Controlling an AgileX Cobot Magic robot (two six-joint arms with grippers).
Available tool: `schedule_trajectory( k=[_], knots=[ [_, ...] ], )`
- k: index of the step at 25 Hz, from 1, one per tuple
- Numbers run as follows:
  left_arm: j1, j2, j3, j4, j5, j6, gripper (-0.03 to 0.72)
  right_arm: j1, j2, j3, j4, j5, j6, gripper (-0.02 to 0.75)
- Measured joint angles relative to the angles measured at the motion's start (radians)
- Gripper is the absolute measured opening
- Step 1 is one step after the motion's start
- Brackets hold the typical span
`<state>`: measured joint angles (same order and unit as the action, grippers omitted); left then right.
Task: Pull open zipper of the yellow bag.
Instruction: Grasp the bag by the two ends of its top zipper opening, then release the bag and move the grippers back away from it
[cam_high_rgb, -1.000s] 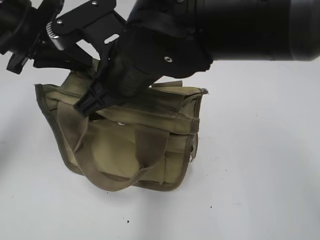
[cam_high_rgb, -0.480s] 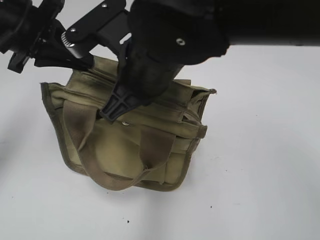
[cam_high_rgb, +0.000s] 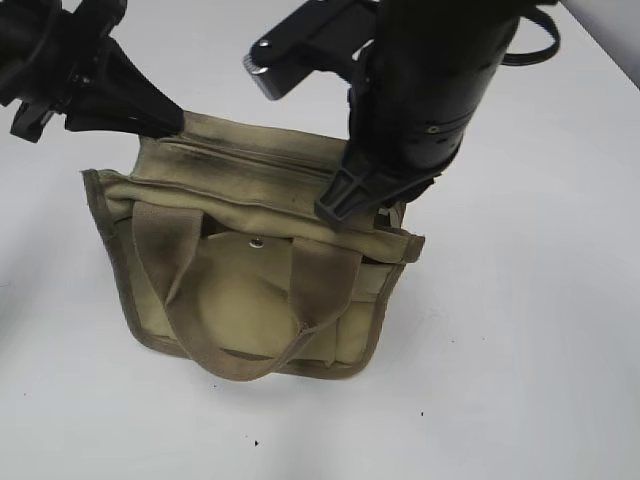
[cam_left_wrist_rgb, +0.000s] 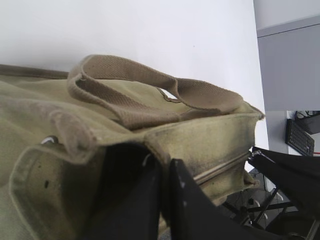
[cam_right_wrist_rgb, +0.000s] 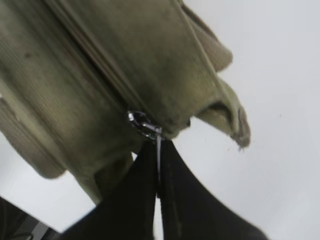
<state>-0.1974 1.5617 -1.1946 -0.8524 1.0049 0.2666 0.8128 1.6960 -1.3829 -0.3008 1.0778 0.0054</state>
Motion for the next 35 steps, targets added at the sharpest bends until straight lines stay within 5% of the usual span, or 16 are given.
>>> schedule_trajectory(
  k=[10, 19, 22, 25, 29, 32, 35],
  knots=[
    [0.0, 0.0, 0.0, 0.008, -0.006, 0.0, 0.011, -0.194, -0.011, 0.0, 0.244, 0.123, -0.136, 0.002],
    [0.0, 0.0, 0.0, 0.012, -0.006, 0.0, 0.011, -0.223, -0.011, 0.0, 0.321, 0.131, -0.166, 0.017],
    [0.0, 0.0, 0.0, 0.012, -0.004, 0.0, 0.014, -0.241, -0.011, 0.0, 0.324, 0.131, -0.164, 0.109],
    [0.0, -0.002, 0.0, 0.019, 0.005, 0.0, 0.06, -0.246, -0.016, 0.0, 0.324, 0.132, -0.158, 0.293],
    [0.0, -0.018, 0.0, 0.086, 0.013, 0.0, 0.275, -0.246, -0.055, 0.0, 0.326, 0.132, -0.154, 0.528],
    [0.0, -0.055, 0.0, 0.209, 0.017, 0.0, 0.399, -0.246, -0.118, 0.004, 0.326, 0.133, -0.152, 0.573],
    [0.0, -0.123, 0.0, 0.346, 0.032, -0.007, 0.431, -0.246, -0.203, 0.058, 0.326, 0.131, -0.14, 0.581]
  ],
)
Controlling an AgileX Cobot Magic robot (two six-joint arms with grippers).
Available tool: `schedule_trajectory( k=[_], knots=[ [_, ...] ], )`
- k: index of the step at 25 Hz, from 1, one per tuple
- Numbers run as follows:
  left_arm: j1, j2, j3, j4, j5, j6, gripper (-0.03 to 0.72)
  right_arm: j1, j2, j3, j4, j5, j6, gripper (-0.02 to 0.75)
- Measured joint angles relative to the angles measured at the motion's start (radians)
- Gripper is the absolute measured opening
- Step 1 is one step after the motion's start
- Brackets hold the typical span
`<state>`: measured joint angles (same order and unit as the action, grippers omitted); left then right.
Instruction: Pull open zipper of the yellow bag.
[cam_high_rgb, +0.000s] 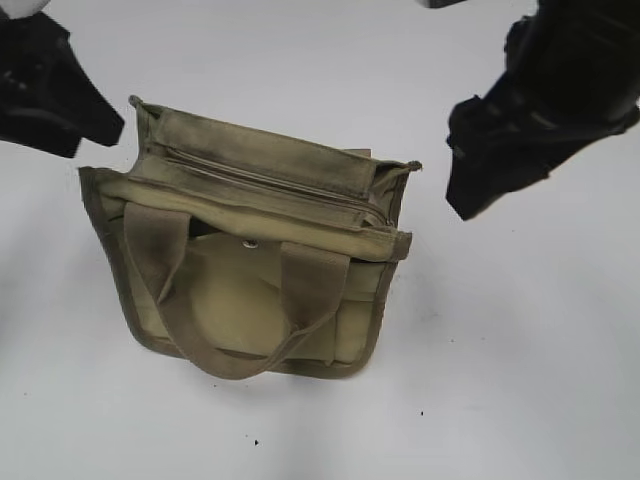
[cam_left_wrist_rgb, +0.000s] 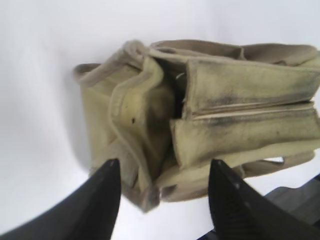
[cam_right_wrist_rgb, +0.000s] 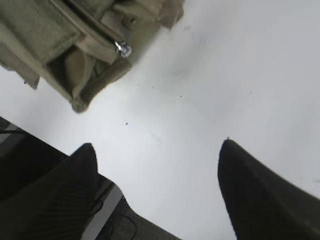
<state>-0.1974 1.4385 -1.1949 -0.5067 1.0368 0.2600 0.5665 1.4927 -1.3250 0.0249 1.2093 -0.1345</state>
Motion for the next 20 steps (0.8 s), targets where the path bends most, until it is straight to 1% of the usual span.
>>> schedule_trajectory(
  k=[4, 7, 11, 14, 18, 20],
  knots=[
    [0.0, -0.128, 0.02, 0.161, 0.03, -0.058, 0.435, 0.0, -0.148, 0.158, 0.0, 0.0, 0.033, 0.585],
    [0.0, -0.259, 0.1, 0.238, 0.037, -0.096, 0.435, 0.0, -0.294, 0.318, 0.0, 0.001, 0.046, 0.585],
    [0.0, -0.472, 0.261, 0.265, 0.04, -0.11, 0.435, 0.0, -0.523, 0.5, 0.006, 0.002, 0.05, 0.585],
    [0.0, -0.675, 0.386, 0.275, 0.035, -0.113, 0.435, 0.0, -0.722, 0.625, 0.018, 0.004, 0.051, 0.585],
    [0.0, -0.91, 0.519, 0.312, 0.017, -0.114, 0.435, 0.0, -0.936, 0.73, 0.03, 0.01, 0.045, 0.585],
    [0.0, -1.032, 0.566, 0.337, 0.017, -0.114, 0.435, 0.0, -1.037, 0.762, 0.038, 0.011, 0.031, 0.585]
  ],
)
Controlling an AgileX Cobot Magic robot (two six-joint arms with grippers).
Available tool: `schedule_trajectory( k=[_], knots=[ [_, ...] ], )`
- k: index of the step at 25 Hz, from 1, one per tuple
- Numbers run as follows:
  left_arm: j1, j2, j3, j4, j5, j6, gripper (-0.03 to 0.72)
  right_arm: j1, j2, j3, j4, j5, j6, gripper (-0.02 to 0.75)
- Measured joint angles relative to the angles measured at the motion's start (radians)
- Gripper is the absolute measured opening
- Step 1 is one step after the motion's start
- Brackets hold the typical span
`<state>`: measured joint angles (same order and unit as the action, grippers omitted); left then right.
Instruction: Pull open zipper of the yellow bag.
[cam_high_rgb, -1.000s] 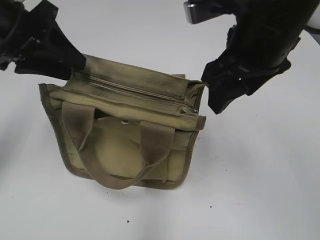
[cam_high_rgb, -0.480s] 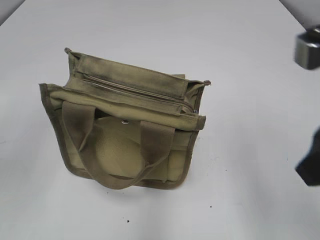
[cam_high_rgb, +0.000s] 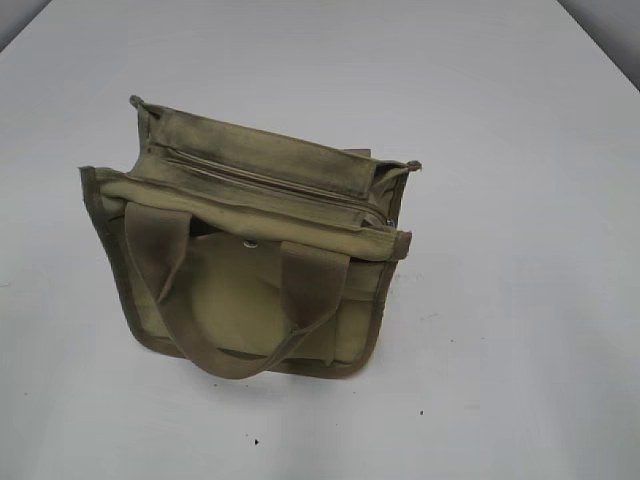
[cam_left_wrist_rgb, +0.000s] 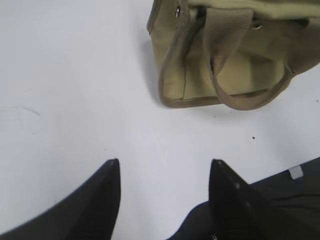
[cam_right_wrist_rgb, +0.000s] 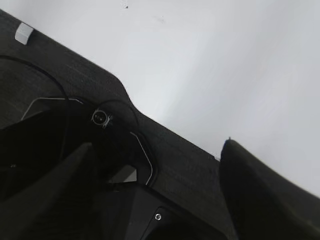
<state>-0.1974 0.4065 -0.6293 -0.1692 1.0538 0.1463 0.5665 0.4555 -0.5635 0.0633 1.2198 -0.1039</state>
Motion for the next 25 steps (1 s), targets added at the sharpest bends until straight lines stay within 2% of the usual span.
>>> schedule_trajectory(
  k=[6, 10, 16, 25],
  knots=[
    [0.0, -0.285, 0.087, 0.035, 0.017, 0.0, 0.433, 0.0, -0.21, 0.036, 0.007, 0.002, -0.013, 0.586],
    [0.0, -0.394, 0.106, 0.034, 0.016, 0.0, 0.415, 0.0, -0.276, 0.038, 0.007, -0.005, -0.016, 0.586],
    [0.0, -0.412, 0.106, 0.033, 0.014, 0.0, 0.389, 0.0, -0.285, 0.073, 0.007, -0.104, -0.017, 0.586],
    [0.0, -0.412, 0.109, 0.032, 0.011, 0.0, 0.366, 0.0, -0.285, 0.077, 0.011, -0.122, -0.027, 0.586]
  ],
)
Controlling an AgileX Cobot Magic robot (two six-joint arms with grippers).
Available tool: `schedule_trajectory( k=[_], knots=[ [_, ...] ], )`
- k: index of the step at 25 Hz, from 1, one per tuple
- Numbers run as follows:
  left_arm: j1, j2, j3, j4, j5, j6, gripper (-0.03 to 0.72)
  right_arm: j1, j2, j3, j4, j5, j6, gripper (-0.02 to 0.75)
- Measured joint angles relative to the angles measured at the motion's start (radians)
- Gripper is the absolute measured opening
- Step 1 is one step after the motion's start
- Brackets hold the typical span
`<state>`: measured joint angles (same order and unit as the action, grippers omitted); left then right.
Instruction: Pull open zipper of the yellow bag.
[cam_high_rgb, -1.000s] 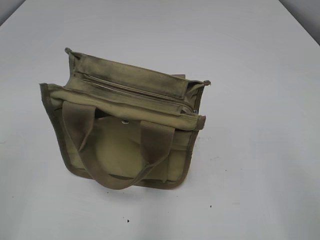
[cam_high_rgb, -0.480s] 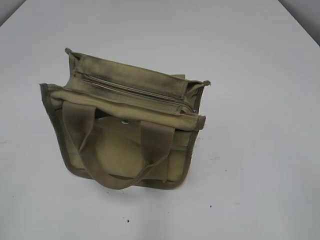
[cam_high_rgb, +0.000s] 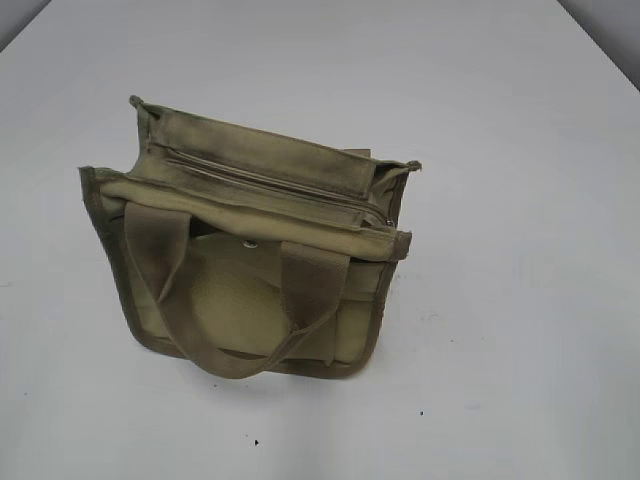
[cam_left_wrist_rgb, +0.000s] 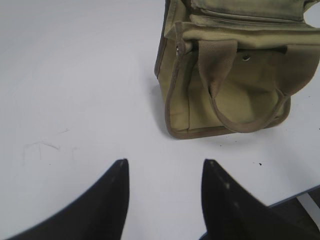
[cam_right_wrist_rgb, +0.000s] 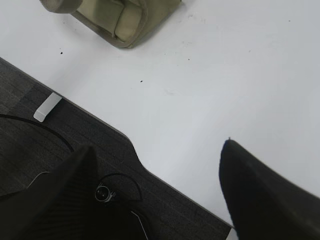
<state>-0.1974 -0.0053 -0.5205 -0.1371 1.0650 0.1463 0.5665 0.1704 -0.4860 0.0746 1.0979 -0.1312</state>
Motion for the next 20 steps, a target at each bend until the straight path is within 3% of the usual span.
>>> schedule_trajectory(
  k=[13, 15, 20],
  knots=[
    [0.002, 0.0, 0.0, -0.001, -0.001, 0.0, 0.327, -0.006, 0.0, 0.0, 0.0, -0.004, -0.001, 0.586],
    [0.027, 0.0, 0.0, -0.001, -0.001, 0.0, 0.316, -0.062, 0.0, 0.0, 0.018, -0.004, -0.001, 0.586],
    [0.164, 0.0, 0.0, -0.002, -0.001, 0.0, 0.312, -0.358, -0.007, 0.0, 0.079, -0.005, -0.001, 0.586]
  ],
)
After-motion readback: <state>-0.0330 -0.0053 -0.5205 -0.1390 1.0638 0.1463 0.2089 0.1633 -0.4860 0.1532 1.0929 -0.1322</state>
